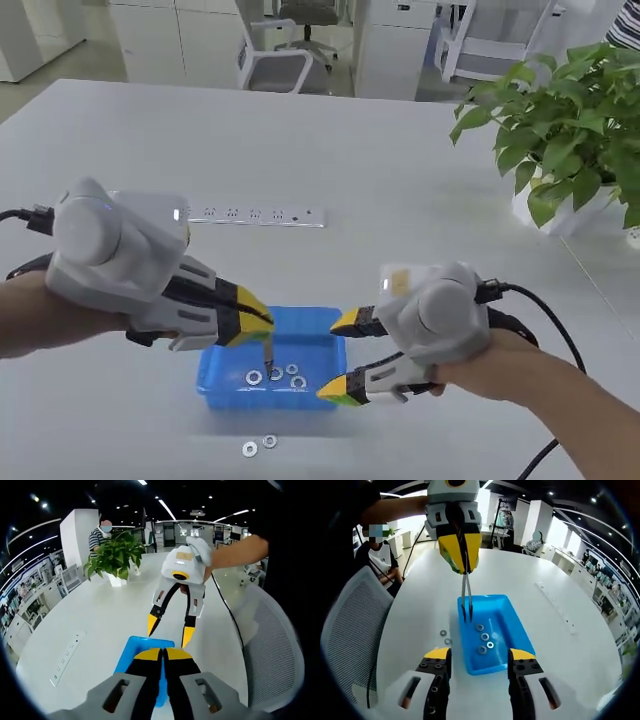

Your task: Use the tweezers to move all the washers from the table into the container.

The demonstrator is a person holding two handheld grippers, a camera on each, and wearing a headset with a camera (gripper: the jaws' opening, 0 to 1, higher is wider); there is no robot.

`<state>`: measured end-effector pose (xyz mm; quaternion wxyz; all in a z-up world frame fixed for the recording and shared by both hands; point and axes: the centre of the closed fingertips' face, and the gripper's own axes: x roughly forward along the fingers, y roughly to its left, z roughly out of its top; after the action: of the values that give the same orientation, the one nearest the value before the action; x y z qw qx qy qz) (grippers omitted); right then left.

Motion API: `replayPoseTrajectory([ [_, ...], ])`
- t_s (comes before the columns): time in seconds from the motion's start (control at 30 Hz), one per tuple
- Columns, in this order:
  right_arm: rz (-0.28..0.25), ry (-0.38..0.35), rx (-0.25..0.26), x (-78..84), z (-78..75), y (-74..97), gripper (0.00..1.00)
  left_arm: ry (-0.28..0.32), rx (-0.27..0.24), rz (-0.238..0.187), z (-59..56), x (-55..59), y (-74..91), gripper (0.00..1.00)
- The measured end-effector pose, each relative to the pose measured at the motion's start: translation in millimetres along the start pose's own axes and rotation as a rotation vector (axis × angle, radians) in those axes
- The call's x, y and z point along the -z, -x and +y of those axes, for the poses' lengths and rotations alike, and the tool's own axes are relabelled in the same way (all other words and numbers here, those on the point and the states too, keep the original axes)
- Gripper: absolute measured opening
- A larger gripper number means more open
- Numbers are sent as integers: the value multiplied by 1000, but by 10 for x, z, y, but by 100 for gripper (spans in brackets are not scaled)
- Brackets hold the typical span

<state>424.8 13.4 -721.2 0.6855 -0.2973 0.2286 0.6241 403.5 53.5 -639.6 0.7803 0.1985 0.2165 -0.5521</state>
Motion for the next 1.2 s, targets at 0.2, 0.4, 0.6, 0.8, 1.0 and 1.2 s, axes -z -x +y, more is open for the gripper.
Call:
replayPoseTrajectory([
  [0.2, 1, -41, 26, 57, 25, 79, 51, -1, 9, 20, -67, 42, 55, 5],
  [0.4, -8, -85, 62, 120, 53, 170, 54, -2, 21, 23, -156, 58, 69, 5],
  [0.6, -18, -118, 86, 163, 74, 235, 59, -1, 38, 26, -252, 87, 68, 5],
  [0.8, -25, -149, 93, 191, 127, 252, 64, 8, 44, 30, -327, 167, 62, 5],
  [1.0, -47, -175, 92, 180, 185, 254, 69, 14, 46, 38, -387, 266, 53, 5],
  [1.2, -54, -191, 87, 197, 228, 228, 72, 6, 46, 35, -412, 327, 29, 5],
])
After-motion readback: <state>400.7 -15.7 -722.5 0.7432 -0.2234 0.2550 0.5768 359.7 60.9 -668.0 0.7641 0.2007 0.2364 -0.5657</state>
